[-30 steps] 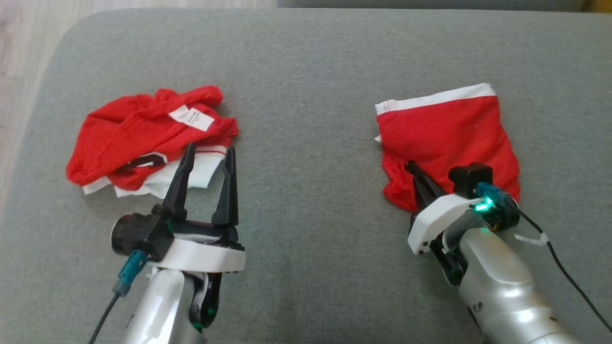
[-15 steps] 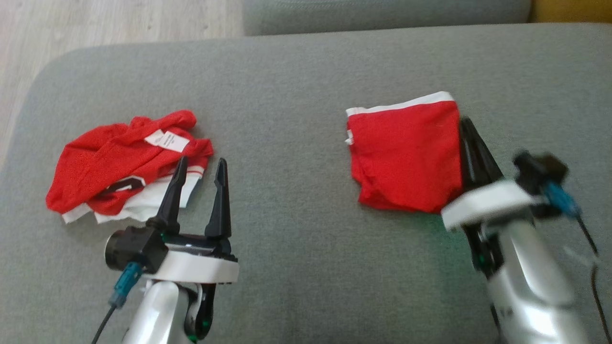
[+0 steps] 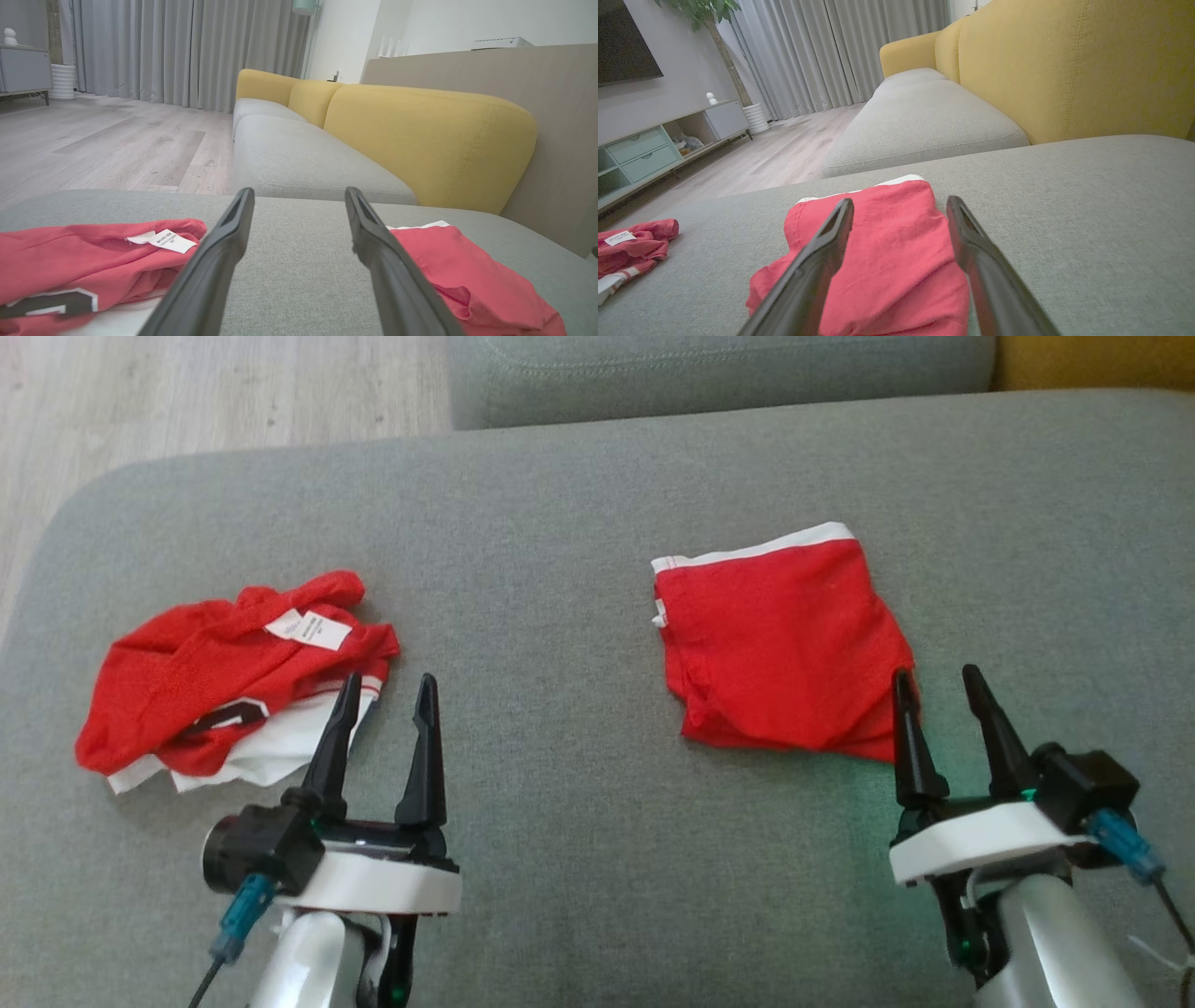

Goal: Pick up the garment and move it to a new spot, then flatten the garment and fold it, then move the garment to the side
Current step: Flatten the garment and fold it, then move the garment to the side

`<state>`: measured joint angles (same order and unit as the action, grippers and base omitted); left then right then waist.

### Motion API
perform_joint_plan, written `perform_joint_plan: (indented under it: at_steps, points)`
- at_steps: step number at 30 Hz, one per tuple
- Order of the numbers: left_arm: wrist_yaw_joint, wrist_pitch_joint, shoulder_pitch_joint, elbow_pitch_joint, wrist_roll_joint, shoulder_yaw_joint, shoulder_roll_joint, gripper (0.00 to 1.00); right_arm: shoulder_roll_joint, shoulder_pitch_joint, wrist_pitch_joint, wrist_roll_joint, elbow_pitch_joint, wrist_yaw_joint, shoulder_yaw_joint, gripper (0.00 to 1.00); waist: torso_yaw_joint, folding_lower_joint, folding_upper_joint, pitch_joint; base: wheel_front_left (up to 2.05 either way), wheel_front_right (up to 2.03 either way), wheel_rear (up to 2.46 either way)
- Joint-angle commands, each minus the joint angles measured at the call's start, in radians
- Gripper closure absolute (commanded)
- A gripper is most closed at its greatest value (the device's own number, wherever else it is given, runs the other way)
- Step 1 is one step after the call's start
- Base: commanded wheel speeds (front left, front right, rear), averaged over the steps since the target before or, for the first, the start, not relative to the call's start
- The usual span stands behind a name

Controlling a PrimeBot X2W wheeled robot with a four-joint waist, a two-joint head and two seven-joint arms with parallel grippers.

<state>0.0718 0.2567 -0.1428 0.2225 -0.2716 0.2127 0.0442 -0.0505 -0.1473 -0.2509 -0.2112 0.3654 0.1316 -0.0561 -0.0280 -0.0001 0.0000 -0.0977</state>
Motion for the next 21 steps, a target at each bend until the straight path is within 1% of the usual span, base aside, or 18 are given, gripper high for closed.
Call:
perform_joint_plan:
  at_steps: [1,3,6,12,13,16,17,21]
  points:
    - [0.001,0.005,-0.033,-0.036,0.008,-0.036,0.006,0.0,0.0,-0.04,-0.011,0.003,-0.042,-0.001,-0.017,0.0,0.004,0.0001,0.0,-0.013,0.0,0.0,0.0]
    - [0.003,0.005,-0.041,-0.039,0.009,-0.032,0.006,0.0,0.0,-0.059,-0.004,0.013,-0.03,-0.001,0.004,0.0,0.01,0.0001,0.0,-0.029,0.0,0.0,0.0]
    - [0.004,0.005,-0.057,-0.04,0.008,-0.025,0.006,0.0,0.0,-0.106,0.039,0.021,0.012,-0.001,0.046,0.0,0.024,0.0001,0.0,-0.058,0.0,0.0,0.0]
    - [0.009,0.005,-0.083,-0.029,0.003,-0.007,0.006,0.0,0.0,-0.228,0.148,-0.002,0.149,-0.001,0.095,0.0,0.058,0.0001,0.0,-0.116,0.0,0.0,0.0]
    - [0.009,0.005,-0.083,-0.029,0.003,-0.007,0.006,0.0,0.0,-0.228,0.148,-0.002,0.149,-0.001,0.095,0.0,0.058,0.0001,0.0,-0.116,0.0,0.0,0.0]
    - [0.009,0.005,-0.095,-0.026,-0.002,-0.001,0.006,0.0,0.0,-0.287,0.198,-0.021,0.252,-0.001,0.131,0.0,0.076,0.0001,0.0,-0.137,0.0,0.0,0.0]
    - [0.009,0.005,-0.102,-0.024,-0.005,0.004,0.006,0.0,0.0,-0.324,0.222,-0.013,0.323,-0.001,0.151,0.0,0.087,0.0001,0.0,-0.15,0.0,0.0,0.0]
    - [0.008,0.005,-0.113,-0.024,-0.008,0.008,0.006,0.0,0.0,-0.382,0.258,0.017,0.431,-0.001,0.135,0.0,0.099,0.0001,0.0,-0.17,0.0,0.0,0.0]
